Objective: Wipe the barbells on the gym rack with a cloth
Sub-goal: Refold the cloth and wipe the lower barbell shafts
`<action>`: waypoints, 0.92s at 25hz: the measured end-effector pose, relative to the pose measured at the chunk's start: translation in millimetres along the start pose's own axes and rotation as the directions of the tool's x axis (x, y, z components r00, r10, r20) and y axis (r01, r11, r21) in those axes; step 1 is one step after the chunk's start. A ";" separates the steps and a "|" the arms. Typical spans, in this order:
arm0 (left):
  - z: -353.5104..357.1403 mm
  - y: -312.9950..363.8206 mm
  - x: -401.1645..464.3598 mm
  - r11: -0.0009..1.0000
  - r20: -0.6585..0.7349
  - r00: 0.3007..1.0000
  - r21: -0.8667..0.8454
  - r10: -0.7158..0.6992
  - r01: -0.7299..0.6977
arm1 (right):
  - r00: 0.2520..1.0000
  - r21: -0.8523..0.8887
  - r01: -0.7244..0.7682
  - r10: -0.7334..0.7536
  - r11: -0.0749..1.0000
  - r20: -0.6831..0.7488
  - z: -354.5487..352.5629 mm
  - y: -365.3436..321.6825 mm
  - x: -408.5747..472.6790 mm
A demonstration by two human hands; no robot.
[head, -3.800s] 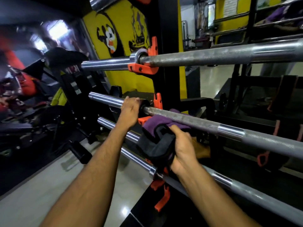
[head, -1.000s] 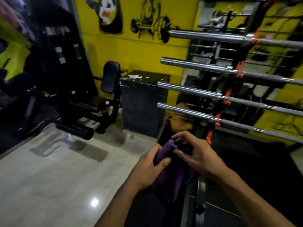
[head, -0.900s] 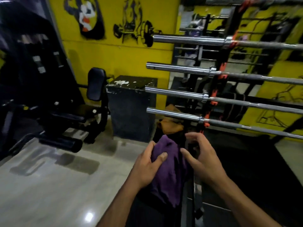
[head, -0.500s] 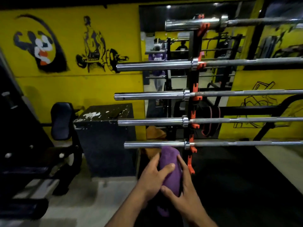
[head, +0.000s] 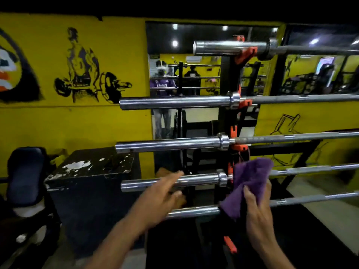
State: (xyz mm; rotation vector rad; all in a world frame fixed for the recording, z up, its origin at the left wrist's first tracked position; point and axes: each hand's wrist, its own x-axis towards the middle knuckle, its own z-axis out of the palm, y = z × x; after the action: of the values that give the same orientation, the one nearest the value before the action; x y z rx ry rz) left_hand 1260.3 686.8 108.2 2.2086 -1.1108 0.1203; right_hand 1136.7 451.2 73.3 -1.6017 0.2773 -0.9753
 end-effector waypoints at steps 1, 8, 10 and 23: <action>-13.3 -12.5 16.2 0.997 -0.003 1.000 0.072 0.031 -0.031 | 0.996 -0.076 0.091 -0.093 0.993 -0.019 4.6 -4.7 18.4; -48.4 -49.8 179.1 0.854 0.099 0.942 0.402 0.320 -0.332 | 0.873 -0.584 0.437 -0.478 0.684 0.094 60.7 19.3 168.1; -40.1 -60.7 213.6 0.782 0.240 0.913 0.472 0.329 -0.406 | 0.879 -0.786 0.438 -0.391 0.437 0.273 73.8 48.9 197.5; -19.5 -98.2 239.7 0.724 0.333 0.877 0.500 0.346 -0.475 | 0.740 -0.862 0.446 0.442 0.242 0.507 114.3 18.2 327.2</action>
State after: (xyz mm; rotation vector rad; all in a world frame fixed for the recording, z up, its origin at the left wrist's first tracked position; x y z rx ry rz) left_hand 1489.9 575.9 158.2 2.4762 -1.8940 0.4722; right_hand 1427.7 313.2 202.7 -3.0569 0.3984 0.0824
